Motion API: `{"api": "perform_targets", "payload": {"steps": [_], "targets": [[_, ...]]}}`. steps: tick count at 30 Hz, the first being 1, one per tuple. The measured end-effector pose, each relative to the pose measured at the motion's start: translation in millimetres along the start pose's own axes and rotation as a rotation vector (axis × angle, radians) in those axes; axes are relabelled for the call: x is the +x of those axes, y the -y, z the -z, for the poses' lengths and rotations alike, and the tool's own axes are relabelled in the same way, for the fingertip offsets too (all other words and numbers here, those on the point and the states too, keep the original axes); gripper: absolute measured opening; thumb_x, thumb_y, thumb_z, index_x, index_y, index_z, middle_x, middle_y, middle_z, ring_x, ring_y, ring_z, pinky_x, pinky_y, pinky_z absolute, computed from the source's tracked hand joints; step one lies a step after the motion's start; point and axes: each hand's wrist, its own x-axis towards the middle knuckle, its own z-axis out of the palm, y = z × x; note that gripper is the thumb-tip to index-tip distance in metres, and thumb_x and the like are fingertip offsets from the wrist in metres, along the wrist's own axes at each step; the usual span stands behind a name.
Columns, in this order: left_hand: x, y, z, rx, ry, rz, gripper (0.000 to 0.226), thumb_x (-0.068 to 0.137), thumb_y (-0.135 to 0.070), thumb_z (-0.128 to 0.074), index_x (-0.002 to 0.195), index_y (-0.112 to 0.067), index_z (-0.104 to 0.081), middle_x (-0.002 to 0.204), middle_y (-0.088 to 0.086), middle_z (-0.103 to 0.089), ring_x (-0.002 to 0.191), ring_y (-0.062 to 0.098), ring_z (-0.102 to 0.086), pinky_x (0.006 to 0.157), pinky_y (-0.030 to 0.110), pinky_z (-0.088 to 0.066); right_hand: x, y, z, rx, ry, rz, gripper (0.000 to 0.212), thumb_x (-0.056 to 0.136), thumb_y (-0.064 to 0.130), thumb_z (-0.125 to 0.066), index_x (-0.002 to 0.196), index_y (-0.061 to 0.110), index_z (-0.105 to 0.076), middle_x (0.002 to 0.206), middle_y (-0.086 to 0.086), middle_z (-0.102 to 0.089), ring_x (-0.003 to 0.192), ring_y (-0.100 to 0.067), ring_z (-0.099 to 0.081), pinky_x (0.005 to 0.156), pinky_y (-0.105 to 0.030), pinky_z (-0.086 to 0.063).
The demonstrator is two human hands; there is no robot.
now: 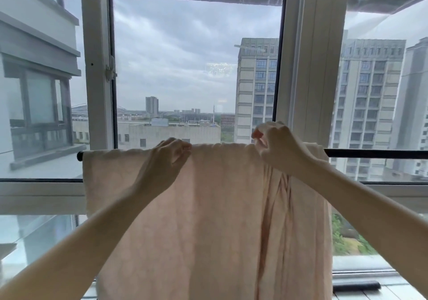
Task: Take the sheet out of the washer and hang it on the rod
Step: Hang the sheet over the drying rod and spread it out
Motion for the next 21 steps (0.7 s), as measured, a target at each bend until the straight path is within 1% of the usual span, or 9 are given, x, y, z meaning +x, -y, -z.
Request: {"api": "perform_targets", "payload": {"steps": [3, 7, 10, 13, 14, 16, 18, 20, 21], "targets": [[9, -5, -6, 0.004, -0.01, -0.013, 0.016, 0.09, -0.027, -0.065, 0.1, -0.016, -0.071, 0.092, -0.007, -0.065, 0.084, 0.011, -0.061, 0.077, 0.033, -0.054, 0, 14, -9, -0.048, 0.032, 0.097, 0.014, 0.093, 0.022, -0.055, 0.103, 0.016, -0.063, 0.103, 0.002, -0.062, 0.102, -0.015, -0.05, 0.088, -0.031, -0.047], [18, -5, -4, -0.04, -0.022, 0.044, 0.012, 0.081, -0.023, -0.074, 0.085, -0.012, -0.071, 0.078, -0.008, -0.058, 0.071, 0.004, -0.057, 0.068, 0.019, -0.046, 0, 16, -18, -0.045, 0.034, 0.097, 0.018, 0.095, 0.025, -0.053, 0.105, 0.013, -0.062, 0.104, -0.002, -0.063, 0.102, -0.02, -0.053, 0.089, -0.036, -0.047], [20, 1, -4, -0.023, -0.033, 0.054, 0.008, 0.083, -0.019, -0.073, 0.081, -0.013, -0.068, 0.077, -0.011, -0.056, 0.07, 0.002, -0.055, 0.067, 0.018, -0.045, -2, 12, -25, -0.051, 0.022, 0.063, 0.025, 0.098, 0.03, -0.047, 0.107, 0.011, -0.06, 0.103, -0.004, -0.063, 0.1, -0.021, -0.055, 0.09, -0.036, -0.045], [20, 7, -4, -0.015, -0.059, 0.068, 0.007, 0.086, -0.016, -0.07, 0.083, -0.011, -0.068, 0.079, -0.009, -0.059, 0.074, 0.002, -0.056, 0.07, 0.021, -0.047, -5, 6, -28, -0.006, -0.002, 0.015, 0.024, 0.098, 0.021, -0.042, 0.11, 0.009, -0.06, 0.107, -0.006, -0.063, 0.105, -0.02, -0.054, 0.091, -0.03, -0.043], [21, 8, -3, -0.023, -0.067, 0.072, 0.006, 0.086, -0.015, -0.07, 0.083, -0.01, -0.068, 0.079, -0.007, -0.061, 0.075, 0.003, -0.056, 0.07, 0.02, -0.048, -6, 4, -27, 0.006, -0.003, 0.008, 0.023, 0.096, 0.016, -0.044, 0.112, 0.008, -0.059, 0.109, -0.005, -0.062, 0.108, -0.02, -0.053, 0.092, -0.03, -0.044], [21, 10, 0, -0.03, -0.071, 0.074, 0.004, 0.084, -0.013, -0.071, 0.084, -0.009, -0.071, 0.079, -0.005, -0.063, 0.075, 0.001, -0.057, 0.069, 0.01, -0.046, -10, 0, -26, -0.006, 0.013, 0.018, 0.027, 0.09, 0.01, -0.048, 0.115, 0.008, -0.057, 0.112, -0.005, -0.06, 0.111, -0.02, -0.052, 0.096, -0.033, -0.045], [21, 12, 2, -0.027, -0.075, 0.073, 0.004, 0.083, -0.012, -0.073, 0.086, -0.009, -0.073, 0.079, -0.004, -0.065, 0.074, -0.001, -0.058, 0.069, 0.004, -0.043, -14, -7, -24, -0.033, 0.013, 0.017, 0.026, 0.09, 0.013, -0.049, 0.114, 0.009, -0.057, 0.11, -0.004, -0.06, 0.108, -0.019, -0.053, 0.094, -0.033, -0.046], [21, 16, 4, -0.022, -0.082, 0.079, 0.005, 0.083, -0.012, -0.073, 0.087, -0.01, -0.073, 0.08, -0.004, -0.065, 0.074, 0.0, -0.059, 0.069, 0.006, -0.043, -18, -16, -22, -0.063, -0.016, -0.005, 0.022, 0.093, 0.022, -0.05, 0.109, 0.012, -0.058, 0.105, -0.002, -0.061, 0.103, -0.019, -0.055, 0.091, -0.033, -0.046], [21, 17, 4, -0.019, -0.083, 0.079, 0.004, 0.083, -0.012, -0.072, 0.087, -0.01, -0.073, 0.08, -0.004, -0.065, 0.074, 0.0, -0.058, 0.07, 0.008, -0.043, -20, -20, -20, -0.09, -0.019, -0.012, 0.022, 0.094, 0.026, -0.05, 0.11, 0.013, -0.059, 0.106, -0.001, -0.062, 0.105, -0.019, -0.055, 0.092, -0.033, -0.045]]}}
